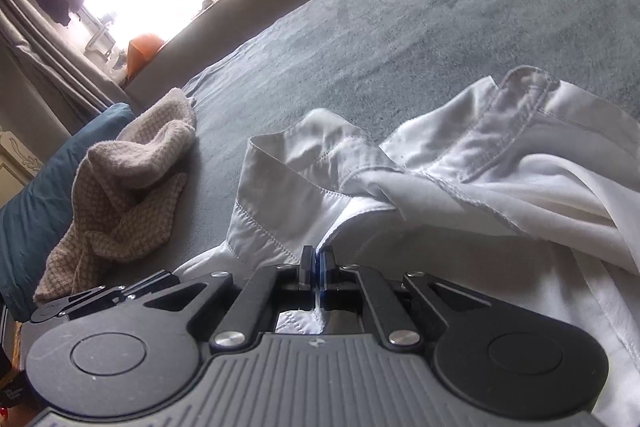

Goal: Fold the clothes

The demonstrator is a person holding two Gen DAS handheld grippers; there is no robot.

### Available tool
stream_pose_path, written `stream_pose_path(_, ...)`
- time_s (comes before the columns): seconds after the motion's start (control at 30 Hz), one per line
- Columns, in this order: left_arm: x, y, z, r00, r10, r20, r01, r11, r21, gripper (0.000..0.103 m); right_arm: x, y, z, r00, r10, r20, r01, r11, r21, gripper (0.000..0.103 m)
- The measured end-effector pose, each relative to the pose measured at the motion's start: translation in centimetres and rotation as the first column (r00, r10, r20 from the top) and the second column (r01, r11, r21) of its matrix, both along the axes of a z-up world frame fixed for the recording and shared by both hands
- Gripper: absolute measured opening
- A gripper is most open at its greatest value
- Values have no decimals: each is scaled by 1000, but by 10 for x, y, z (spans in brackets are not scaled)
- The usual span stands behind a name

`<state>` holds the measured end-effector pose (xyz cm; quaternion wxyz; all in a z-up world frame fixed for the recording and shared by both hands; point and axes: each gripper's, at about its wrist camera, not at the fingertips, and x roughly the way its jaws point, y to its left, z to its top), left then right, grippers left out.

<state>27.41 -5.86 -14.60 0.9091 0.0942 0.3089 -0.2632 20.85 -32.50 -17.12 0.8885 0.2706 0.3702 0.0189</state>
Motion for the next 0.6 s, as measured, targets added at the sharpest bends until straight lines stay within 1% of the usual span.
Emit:
stream_pose_path(0.1,5,-2,-3,998,49,29,-50,998,33,0,12,17,6,998,49,49,-44,996,-82,1)
stream_pose_path(0.17,9,-2,-8,996,86,31,-87,995,48,0,22,29,7,994,80,72,-70,988,-134,1)
stream_pose_path(0.3,10,-3,-17,991,128,46,-131,988,78,0,43,49,3,987,130,94,-103,963,-249,1)
stream_pose_path(0.4,8,-5,-23,989,137,63,-143,984,108,0,59,58,-5,987,147,68,-118,938,-325,2)
stream_pose_path(0.47,7,-7,-24,988,135,74,-144,982,123,0,69,57,-10,987,156,38,-135,932,-336,3)
stream_pose_path(0.5,6,-8,-24,988,134,79,-144,981,130,0,71,54,-9,988,152,37,-133,939,-316,5)
stream_pose_path(0.53,6,-9,-24,987,133,84,-144,980,138,0,71,48,-7,990,139,38,-124,955,-271,7)
stream_pose_path(0.57,5,-10,-25,987,132,89,-145,979,145,0,69,39,-4,993,112,43,-101,973,-205,19)
stream_pose_path(0.6,5,-10,-24,987,134,92,-147,978,150,2,65,29,-2,995,81,55,-73,988,-138,38)
